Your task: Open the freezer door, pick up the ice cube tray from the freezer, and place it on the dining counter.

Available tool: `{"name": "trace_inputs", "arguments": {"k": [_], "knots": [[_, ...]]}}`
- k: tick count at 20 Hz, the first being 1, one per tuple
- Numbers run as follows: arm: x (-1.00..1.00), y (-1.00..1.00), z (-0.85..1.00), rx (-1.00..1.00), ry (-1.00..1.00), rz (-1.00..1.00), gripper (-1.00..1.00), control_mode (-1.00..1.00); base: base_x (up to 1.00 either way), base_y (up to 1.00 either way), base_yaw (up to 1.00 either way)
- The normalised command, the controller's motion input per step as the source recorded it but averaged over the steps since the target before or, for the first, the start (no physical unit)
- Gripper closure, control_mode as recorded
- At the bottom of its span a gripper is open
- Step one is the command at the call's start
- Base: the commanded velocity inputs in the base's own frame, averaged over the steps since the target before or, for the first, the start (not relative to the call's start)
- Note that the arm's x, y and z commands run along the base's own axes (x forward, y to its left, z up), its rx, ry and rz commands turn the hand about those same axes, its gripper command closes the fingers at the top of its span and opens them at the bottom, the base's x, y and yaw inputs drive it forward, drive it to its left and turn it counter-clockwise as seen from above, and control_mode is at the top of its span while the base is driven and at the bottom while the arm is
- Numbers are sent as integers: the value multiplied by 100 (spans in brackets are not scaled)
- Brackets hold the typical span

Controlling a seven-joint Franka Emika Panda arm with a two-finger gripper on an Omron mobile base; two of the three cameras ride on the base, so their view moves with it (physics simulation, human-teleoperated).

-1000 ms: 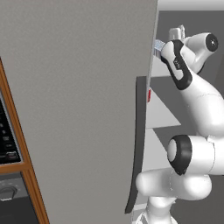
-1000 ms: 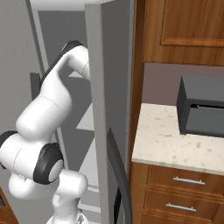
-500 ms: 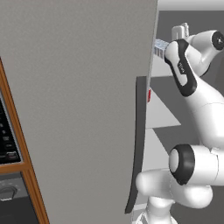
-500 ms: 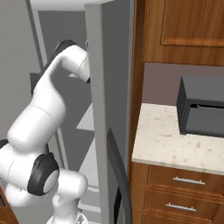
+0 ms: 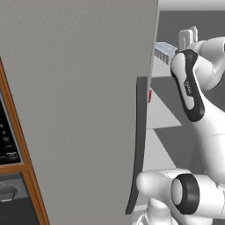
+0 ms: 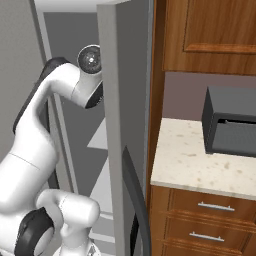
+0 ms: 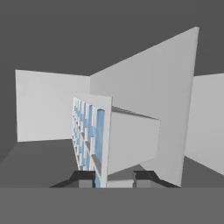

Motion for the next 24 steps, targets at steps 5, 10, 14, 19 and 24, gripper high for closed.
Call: {"name": "trace_inputs", "arguments": {"k": [5, 10, 14, 19, 24], "knots": [[-80, 5, 1, 0, -4, -3, 100, -100, 0, 0, 0], [-83, 2, 2, 0, 0, -1, 100, -100, 0, 0, 0], [-94, 5, 1, 0, -2, 0, 100, -100, 0, 0, 0], [-86, 19, 3, 0, 0, 0, 100, -100, 0, 0, 0], [-89, 15, 0, 0, 0, 0, 100, -100, 0, 0, 0]]}}
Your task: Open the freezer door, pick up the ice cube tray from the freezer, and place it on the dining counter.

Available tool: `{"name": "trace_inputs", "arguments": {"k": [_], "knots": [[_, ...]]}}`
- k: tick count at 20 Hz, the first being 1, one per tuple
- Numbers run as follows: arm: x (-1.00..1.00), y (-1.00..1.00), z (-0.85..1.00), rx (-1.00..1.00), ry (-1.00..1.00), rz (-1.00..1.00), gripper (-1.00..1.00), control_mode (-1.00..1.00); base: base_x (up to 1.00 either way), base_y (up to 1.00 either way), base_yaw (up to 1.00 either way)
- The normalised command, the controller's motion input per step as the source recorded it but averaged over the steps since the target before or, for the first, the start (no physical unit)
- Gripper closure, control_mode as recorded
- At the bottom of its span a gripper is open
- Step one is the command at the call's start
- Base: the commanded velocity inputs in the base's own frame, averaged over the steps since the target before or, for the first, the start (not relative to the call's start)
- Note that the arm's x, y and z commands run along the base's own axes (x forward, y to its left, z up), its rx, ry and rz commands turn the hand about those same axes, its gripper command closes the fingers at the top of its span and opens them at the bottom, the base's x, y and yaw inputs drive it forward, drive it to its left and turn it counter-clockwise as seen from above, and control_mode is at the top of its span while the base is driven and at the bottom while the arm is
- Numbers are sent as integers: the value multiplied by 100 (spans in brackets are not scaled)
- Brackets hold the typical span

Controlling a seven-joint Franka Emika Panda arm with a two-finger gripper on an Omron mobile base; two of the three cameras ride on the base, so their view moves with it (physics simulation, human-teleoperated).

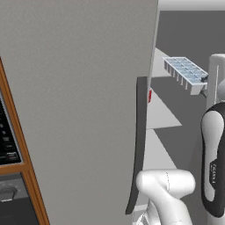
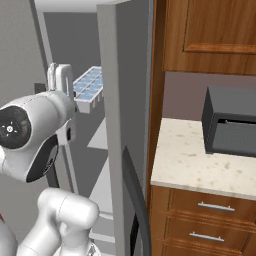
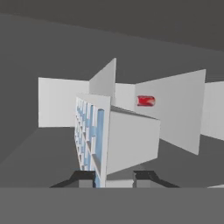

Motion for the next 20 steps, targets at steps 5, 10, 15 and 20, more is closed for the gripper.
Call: {"name": "trace_inputs", "arguments": {"k": [5, 10, 15, 20], "knots": [[-76, 5, 5, 1, 0, 0, 100, -100, 0, 0, 0], [-75, 0, 5, 3, 0, 0, 100, -100, 0, 0, 0], [-77, 0, 2, 0, 0, 0, 100, -100, 0, 0, 0], [-21, 13, 0, 0, 2, 0, 100, -100, 0, 0, 0]]}}
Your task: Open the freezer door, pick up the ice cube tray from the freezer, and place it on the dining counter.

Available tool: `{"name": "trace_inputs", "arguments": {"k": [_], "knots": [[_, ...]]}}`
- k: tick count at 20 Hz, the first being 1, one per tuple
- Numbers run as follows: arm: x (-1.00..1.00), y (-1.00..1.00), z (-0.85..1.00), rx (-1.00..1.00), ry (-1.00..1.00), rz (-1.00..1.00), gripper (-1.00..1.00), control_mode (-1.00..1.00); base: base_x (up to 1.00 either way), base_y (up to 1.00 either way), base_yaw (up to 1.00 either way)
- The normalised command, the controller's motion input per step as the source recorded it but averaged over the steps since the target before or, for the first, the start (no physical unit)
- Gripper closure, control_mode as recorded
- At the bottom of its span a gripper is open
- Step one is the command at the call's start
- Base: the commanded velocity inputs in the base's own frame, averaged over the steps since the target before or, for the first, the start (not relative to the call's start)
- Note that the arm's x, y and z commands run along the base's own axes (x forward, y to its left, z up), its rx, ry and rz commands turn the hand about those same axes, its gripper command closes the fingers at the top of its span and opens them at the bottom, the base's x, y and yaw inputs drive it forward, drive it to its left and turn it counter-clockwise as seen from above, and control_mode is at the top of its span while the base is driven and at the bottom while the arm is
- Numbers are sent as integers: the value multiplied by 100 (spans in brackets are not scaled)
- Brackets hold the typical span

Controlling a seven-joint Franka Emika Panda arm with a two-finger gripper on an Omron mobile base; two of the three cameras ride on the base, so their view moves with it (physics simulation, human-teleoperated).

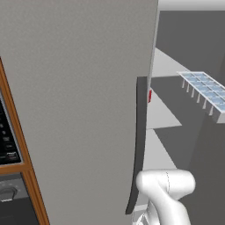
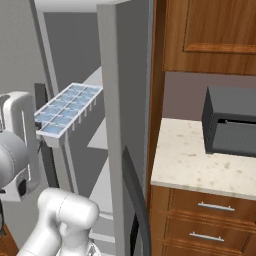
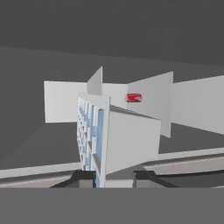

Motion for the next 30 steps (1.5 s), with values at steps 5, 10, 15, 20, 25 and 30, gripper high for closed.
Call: {"name": "trace_inputs", "arguments": {"k": [5, 10, 15, 20, 25, 30], "knots": [[0, 18, 0, 0, 5, 1, 100, -100, 0, 0, 0], [3, 15, 0, 0, 1, 2, 100, -100, 0, 0, 0], [2, 7, 0, 0, 0, 2, 100, 100, 1, 5, 2], [0, 0, 0, 0, 0, 0, 100, 100, -36, 31, 21], [0, 0, 0, 0, 0, 0, 100, 100, -67, 76, 54], [0, 0, 0, 0, 0, 0, 100, 100, -52, 73, 85]]}}
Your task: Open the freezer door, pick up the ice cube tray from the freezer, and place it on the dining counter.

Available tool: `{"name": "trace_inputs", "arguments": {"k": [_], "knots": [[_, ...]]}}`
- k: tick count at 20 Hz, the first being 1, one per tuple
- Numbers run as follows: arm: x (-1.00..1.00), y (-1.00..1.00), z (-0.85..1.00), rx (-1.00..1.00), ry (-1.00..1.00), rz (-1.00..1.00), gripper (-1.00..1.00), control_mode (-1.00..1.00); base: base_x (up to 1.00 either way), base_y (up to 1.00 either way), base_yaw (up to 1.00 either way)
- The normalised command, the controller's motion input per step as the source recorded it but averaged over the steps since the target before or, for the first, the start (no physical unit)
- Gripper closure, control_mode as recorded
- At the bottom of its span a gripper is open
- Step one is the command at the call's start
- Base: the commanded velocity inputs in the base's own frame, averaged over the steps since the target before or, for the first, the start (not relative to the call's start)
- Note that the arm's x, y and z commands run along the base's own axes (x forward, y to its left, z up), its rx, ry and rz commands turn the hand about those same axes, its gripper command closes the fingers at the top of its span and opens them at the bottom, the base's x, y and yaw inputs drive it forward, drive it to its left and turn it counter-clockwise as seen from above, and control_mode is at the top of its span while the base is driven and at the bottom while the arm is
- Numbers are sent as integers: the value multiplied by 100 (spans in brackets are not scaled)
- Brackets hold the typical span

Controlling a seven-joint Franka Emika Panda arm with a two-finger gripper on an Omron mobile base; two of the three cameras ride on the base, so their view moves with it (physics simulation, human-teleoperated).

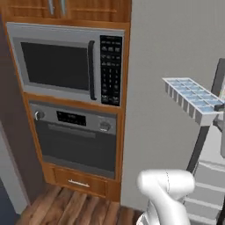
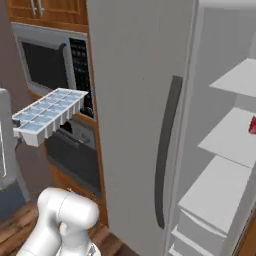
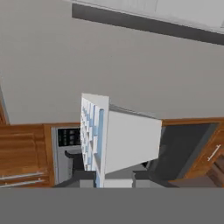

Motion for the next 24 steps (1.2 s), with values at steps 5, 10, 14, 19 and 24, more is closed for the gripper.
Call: {"name": "trace_inputs", "arguments": {"k": [5, 10, 14, 19, 24], "knots": [[0, 0, 0, 0, 0, 0, 100, 100, -27, 24, 100], [0, 0, 0, 0, 0, 0, 100, 100, -28, 11, 100], [0, 0, 0, 0, 0, 0, 100, 100, -27, 6, 100], [0, 0, 0, 0, 0, 0, 100, 100, -19, 0, 100], [0, 0, 0, 0, 0, 0, 100, 100, -21, 3, 100]]}}
